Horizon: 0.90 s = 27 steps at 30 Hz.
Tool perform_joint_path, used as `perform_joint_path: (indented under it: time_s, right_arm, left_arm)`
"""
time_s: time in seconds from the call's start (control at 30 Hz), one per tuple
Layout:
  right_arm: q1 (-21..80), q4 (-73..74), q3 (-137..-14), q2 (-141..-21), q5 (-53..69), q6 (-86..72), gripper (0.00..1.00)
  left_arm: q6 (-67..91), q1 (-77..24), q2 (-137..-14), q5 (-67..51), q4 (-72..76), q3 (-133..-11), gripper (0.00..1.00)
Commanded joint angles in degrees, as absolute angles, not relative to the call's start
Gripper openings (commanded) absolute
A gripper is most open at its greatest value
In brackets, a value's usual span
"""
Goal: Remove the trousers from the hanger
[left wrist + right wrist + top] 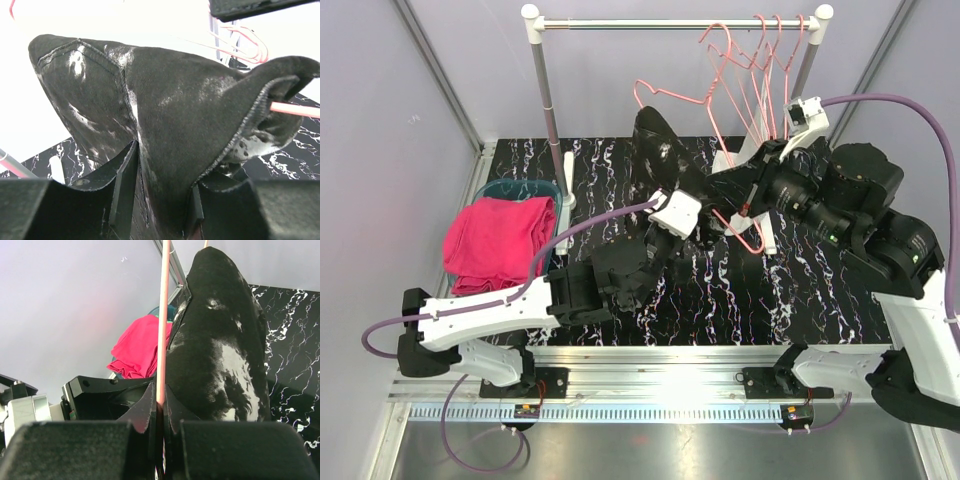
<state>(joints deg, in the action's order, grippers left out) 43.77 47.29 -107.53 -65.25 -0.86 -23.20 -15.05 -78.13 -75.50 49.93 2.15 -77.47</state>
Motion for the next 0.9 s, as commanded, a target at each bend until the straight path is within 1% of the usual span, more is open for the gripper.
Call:
perform_joint_path:
  time_s: [0.0,0.1,0.13,0.17,0.3,0.33,0.4,0.47,0.57,0.6,0.7,0.73,0.8,0.87]
  right_arm:
    - [43.86,39.28,-112.67,-65.21,-3.51,-20.3,0.0]
    - [43.86,38.5,-112.33,-65.65,-1.07,-21.7,0.0]
    - [43.77,37.97,-112.06,-65.57,1.73,-22.41,0.0]
    - [43.86,37.53,-111.63,-65.65,2.71,-23.72,0.0]
    - [43.86,36.48,-111.44,-65.83,4.66,-25.13,0.0]
    - [43.94,36.39,-111.36,-65.83,5.09,-25.31,0.0]
    - [43.94,36.47,-111.62,-65.22,5.19,-25.58,0.0]
    - [43.95,36.65,-111.79,-64.78,5.18,-25.58,0.0]
    - [43.95,37.35,-112.15,-64.34,5.54,-25.66,0.0]
    - [43.95,37.44,-112.15,-64.16,5.8,-25.66,0.0]
    - [43.95,37.79,-112.33,-64.07,6.32,-25.75,0.0]
    - [43.95,37.79,-112.41,-63.99,6.76,-26.01,0.0]
    - [43.86,37.27,-111.71,-63.81,7.73,-26.37,0.0]
    - [43.95,36.92,-109.96,-63.37,7.3,-26.02,0.0]
  left_arm:
    - [-15.38,-77.78,-73.3,50.19,4.66,-78.4,0.38]
    - [-17.04,-77.78,-74.0,51.93,7.2,-78.14,0.39]
    - [-17.49,-77.7,-74.44,52.55,9.38,-77.96,0.44]
    - [-17.93,-77.61,-75.14,53.6,10.62,-78.05,0.63]
    - [-19.25,-76.82,-77.68,54.22,14.67,-78.75,0.61]
    - [-19.25,-76.56,-77.96,54.32,15.72,-79.19,0.59]
    - [-18.99,-76.03,-79.1,54.4,16.26,-79.45,0.51]
    - [-18.72,-75.41,-79.37,54.32,16.61,-79.28,0.5]
    - [-18.72,-74.53,-79.37,54.32,17.31,-78.4,0.37]
    - [-18.72,-74.44,-79.45,54.32,17.4,-78.31,0.36]
    - [-18.98,-74.0,-79.01,53.35,17.49,-78.57,0.27]
    - [-19.07,-74.0,-79.01,52.91,17.58,-78.57,0.22]
    - [-19.42,-74.0,-79.1,52.03,17.58,-79.45,0.0]
    - [-17.25,-74.09,-78.84,50.28,15.13,-81.2,0.0]
